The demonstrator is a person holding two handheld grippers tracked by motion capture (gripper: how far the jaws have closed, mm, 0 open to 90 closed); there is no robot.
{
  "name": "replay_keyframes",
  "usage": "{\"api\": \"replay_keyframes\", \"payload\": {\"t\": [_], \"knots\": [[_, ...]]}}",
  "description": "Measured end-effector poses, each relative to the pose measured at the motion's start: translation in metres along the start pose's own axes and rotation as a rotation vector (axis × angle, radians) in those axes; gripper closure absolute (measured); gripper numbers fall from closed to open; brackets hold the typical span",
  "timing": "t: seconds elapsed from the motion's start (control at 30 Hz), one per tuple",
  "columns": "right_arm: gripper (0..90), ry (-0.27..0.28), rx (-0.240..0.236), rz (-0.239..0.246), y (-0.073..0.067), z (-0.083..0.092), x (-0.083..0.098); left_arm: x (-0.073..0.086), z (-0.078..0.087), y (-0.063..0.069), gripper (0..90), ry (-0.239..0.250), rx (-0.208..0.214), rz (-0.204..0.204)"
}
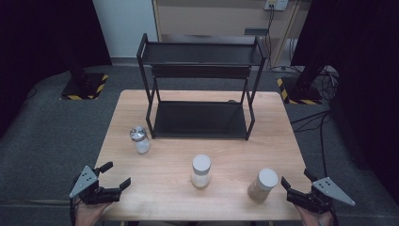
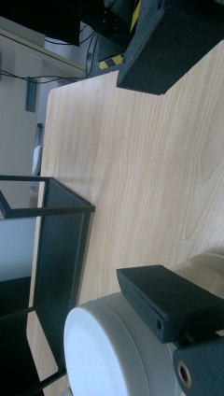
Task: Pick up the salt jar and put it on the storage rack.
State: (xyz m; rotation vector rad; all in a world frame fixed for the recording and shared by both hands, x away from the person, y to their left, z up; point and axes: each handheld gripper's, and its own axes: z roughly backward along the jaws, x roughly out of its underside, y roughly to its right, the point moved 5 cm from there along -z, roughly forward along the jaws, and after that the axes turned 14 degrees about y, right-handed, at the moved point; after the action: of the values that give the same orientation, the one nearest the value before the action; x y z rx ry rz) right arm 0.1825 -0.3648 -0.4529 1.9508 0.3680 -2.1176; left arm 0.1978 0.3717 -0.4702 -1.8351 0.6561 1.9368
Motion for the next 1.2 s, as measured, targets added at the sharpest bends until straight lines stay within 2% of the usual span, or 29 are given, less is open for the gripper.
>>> {"api": "replay_keyframes", "payload": {"t": [0.77,0.93,1.0,1.2], "knots": [[8.3,0.007,0.000,-0.003,0.001,0.001,0.001,-0.003,-0.001,0.002,2.6,-0.010,0.000,0.000],[8.3,0.009,0.001,-0.004,0.001,0.001,0.001,-0.008,-0.003,0.003,3.1,-0.025,0.007,0.004],[8.3,0.010,0.001,-0.003,0.001,0.002,0.001,-0.009,-0.004,0.002,3.3,-0.019,0.017,0.020],[8.3,0.013,0.001,-0.006,0.001,0.002,0.001,-0.020,-0.004,0.002,4.6,-0.024,0.019,-0.001]]}}
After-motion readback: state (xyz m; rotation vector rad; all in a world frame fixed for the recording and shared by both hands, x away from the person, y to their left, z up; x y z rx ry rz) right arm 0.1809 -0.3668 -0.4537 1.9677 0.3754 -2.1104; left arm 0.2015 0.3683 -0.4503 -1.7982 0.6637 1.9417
